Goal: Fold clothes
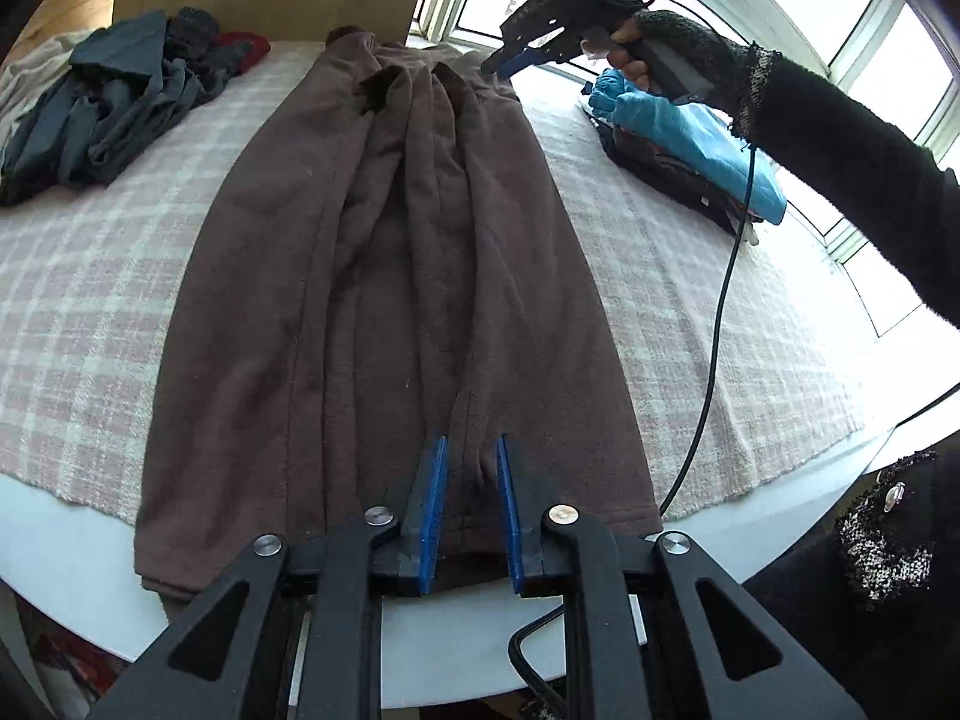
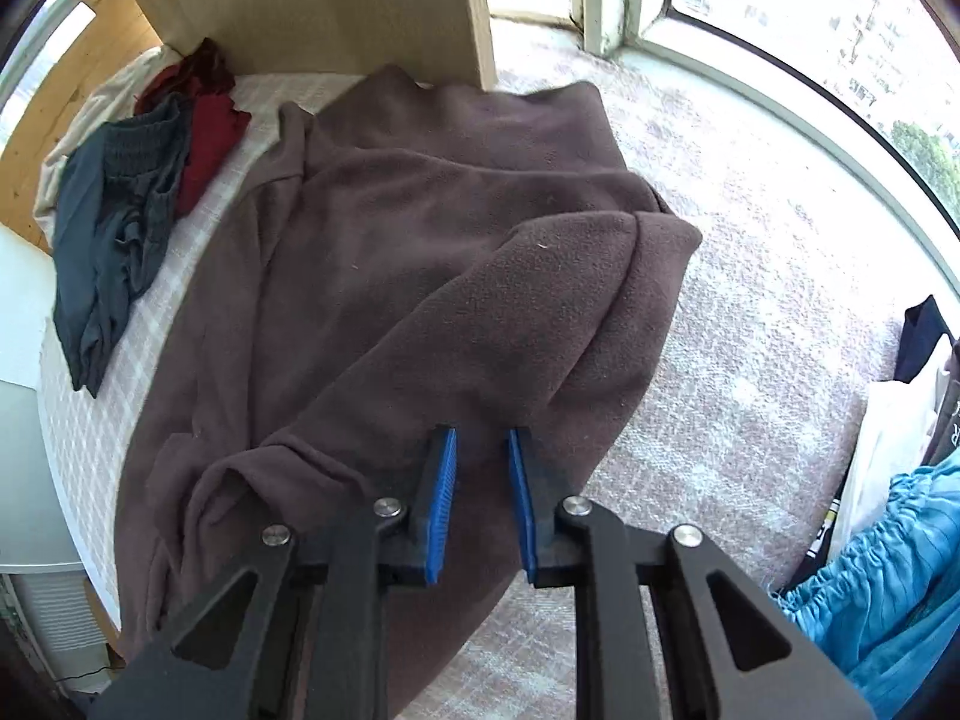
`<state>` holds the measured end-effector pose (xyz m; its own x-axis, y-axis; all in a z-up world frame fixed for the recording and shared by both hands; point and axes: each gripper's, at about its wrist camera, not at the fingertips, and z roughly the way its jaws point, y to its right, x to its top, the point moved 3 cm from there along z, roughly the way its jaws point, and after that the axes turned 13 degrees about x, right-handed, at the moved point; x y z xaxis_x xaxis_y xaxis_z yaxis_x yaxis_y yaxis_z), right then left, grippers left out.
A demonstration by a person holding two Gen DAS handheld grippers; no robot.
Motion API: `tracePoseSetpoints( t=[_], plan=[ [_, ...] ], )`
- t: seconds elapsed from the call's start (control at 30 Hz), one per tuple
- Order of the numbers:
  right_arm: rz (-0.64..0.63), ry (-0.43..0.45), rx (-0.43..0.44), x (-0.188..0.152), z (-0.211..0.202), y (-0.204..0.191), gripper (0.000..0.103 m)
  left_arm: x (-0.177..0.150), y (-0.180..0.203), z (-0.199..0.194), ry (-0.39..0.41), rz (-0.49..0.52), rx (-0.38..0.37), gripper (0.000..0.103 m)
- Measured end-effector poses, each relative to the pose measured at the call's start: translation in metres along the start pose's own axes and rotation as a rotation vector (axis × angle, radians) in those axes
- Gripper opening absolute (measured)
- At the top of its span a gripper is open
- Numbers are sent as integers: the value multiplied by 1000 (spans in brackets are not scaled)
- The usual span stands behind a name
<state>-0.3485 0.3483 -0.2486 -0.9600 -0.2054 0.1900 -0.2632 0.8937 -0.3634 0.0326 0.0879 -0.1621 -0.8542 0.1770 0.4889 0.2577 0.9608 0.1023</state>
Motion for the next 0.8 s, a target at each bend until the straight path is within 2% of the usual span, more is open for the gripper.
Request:
tracePoseSetpoints(
  t=[0.07, 0.13, 0.2, 0.27, 0.37, 0.4, 0.43, 0.47, 0.5, 0.53, 0.6, 0.63, 0.7, 0.8],
  plan=[
    [16, -14, 20, 5, -1, 6, 18, 15, 6, -5, 43, 20, -9, 24],
    [11, 88, 43, 14, -25, 9, 18, 23, 11, 5, 48, 39, -23, 24],
    [34, 176, 17, 24, -44, 19, 19, 24, 16, 38, -21, 71, 9, 23],
    [59, 180, 62, 33, -40, 24, 20, 16, 13, 60, -82, 91, 34, 23],
    [66, 46, 23, 38, 3, 27, 24, 17, 11, 58, -78, 104, 31, 23],
    [37, 52, -22, 38, 0, 20, 22, 19, 11, 58, -88, 105, 33, 23],
    [8, 59, -66, 39, -3, 12, 24, 22, 11, 55, -90, 104, 37, 23],
    [-19, 91, -79, 42, -10, 1, 24, 27, 9, 46, -67, 101, 48, 23],
    [-56, 118, -53, 47, -15, -13, 25, 31, 6, 37, -41, 96, 65, 23],
    [-92, 145, -27, 52, -21, -28, 31, 37, -1, 27, -5, 85, 105, 25],
    [-157, 208, 36, 68, -25, -60, 42, 46, -16, 7, 65, 62, 189, 39],
    [-191, 239, 66, 77, -25, -76, 44, 48, -27, 4, 89, 42, 240, 45],
    [-267, 224, 69, 105, -15, -107, 45, 48, -52, 10, 73, 0, 279, 45],
    [-349, 121, -45, 143, 21, -136, 45, 38, -71, 30, -1, -4, 294, 43]
  ],
)
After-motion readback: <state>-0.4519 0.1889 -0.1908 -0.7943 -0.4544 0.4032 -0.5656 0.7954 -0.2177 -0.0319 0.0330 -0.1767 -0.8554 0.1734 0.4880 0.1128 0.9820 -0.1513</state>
